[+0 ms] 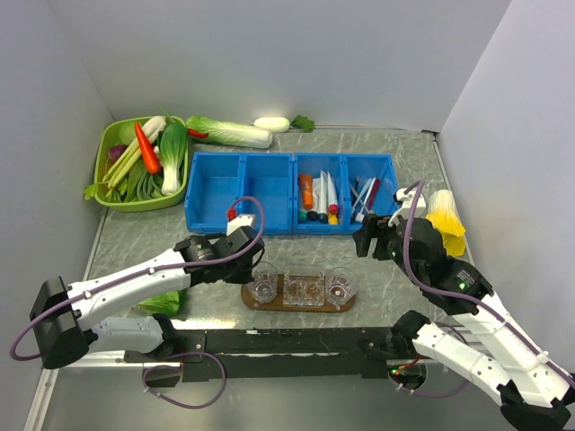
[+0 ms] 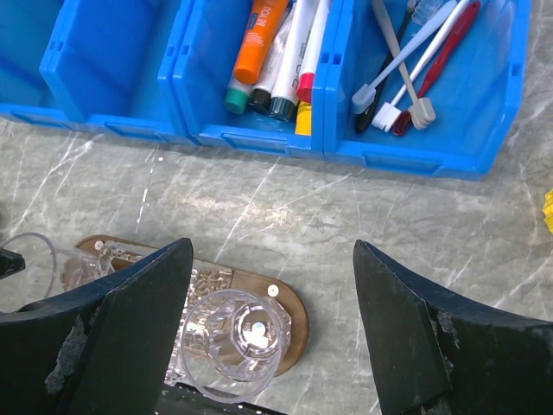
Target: Prepare toiletry sets of a toothbrush and toothpaste on the tray
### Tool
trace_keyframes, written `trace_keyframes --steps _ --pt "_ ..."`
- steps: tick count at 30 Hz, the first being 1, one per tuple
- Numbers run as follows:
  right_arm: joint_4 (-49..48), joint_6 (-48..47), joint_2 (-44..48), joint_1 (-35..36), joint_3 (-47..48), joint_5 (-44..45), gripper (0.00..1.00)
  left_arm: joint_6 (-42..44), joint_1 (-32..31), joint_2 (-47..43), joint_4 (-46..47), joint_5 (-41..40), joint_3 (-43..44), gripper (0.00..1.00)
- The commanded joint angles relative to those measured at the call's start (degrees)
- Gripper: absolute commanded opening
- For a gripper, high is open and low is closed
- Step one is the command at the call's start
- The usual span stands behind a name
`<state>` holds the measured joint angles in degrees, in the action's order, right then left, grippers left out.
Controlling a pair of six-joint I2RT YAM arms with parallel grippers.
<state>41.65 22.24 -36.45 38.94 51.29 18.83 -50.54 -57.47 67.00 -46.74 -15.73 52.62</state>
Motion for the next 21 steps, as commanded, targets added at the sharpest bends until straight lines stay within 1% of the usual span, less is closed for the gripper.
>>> trace_keyframes --steps 1,21 --pt "0.2 0.2 0.9 -0.4 0.6 1.2 0.82 0.9 -0.4 0.1 2.2 -2.4 1.7 0.01" --pt "0.3 0.3 0.6 -0.3 0.3 1.1 0.82 1.6 -0.3 1.8 4.0 -2.7 0.5 0.01"
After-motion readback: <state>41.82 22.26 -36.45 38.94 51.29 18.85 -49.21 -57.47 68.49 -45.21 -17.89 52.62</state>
